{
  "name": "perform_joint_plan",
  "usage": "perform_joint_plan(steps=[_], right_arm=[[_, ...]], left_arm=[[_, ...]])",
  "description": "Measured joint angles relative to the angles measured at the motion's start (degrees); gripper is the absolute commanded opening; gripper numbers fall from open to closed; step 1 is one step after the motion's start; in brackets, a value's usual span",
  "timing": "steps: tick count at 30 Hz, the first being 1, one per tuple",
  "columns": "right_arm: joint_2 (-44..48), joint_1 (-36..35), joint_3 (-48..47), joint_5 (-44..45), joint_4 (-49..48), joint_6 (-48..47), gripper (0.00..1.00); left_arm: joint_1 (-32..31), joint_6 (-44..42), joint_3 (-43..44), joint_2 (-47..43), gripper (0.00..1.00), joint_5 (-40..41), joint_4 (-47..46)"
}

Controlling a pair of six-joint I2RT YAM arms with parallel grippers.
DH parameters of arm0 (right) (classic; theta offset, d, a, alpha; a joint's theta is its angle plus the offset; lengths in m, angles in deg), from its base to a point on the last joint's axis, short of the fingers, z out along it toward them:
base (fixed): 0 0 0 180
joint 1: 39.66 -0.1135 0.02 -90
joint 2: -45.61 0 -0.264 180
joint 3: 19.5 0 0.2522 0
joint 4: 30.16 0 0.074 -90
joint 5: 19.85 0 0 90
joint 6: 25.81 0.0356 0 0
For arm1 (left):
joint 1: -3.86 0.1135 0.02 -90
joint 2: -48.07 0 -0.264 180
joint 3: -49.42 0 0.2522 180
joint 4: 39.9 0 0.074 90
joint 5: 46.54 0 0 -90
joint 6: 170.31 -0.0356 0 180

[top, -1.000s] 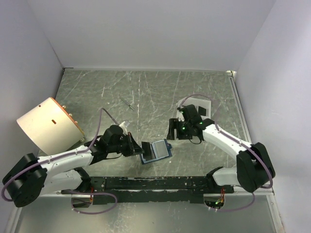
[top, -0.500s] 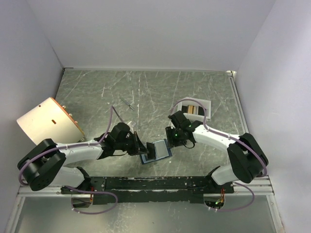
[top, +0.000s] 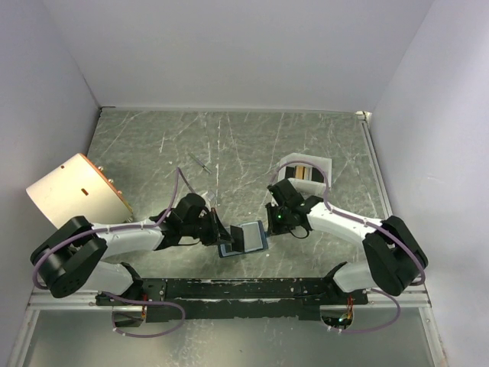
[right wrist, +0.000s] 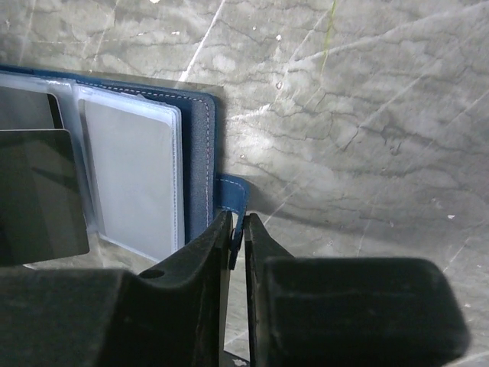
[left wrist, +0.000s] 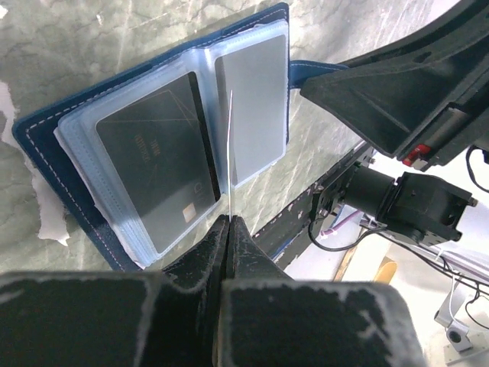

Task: Put the credit cards into the card holder
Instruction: Insert the credit card into the card holder.

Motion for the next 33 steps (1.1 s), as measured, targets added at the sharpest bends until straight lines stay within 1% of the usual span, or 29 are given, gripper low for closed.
perform_joint_plan(steps=[7, 16, 33], right_arm=[[2.01, -0.42, 0.74, -0.87, -0.46, 1.03, 0.08], [1.99, -0.59, 1.68, -1.62, -1.44, 1.4, 0.07], [1.99, -0.59, 1.7, -1.57, -1.55, 1.38, 0.05]], left_arm=[[0.09, 0.0, 0.02, 0.33, 0.07, 0.02, 0.83], [0.37, 0.26, 0.5, 2.95, 0.07, -0.22, 0.79], [0.59, 3.26, 0.85, 3.48, 0.07, 0.11, 2.25]])
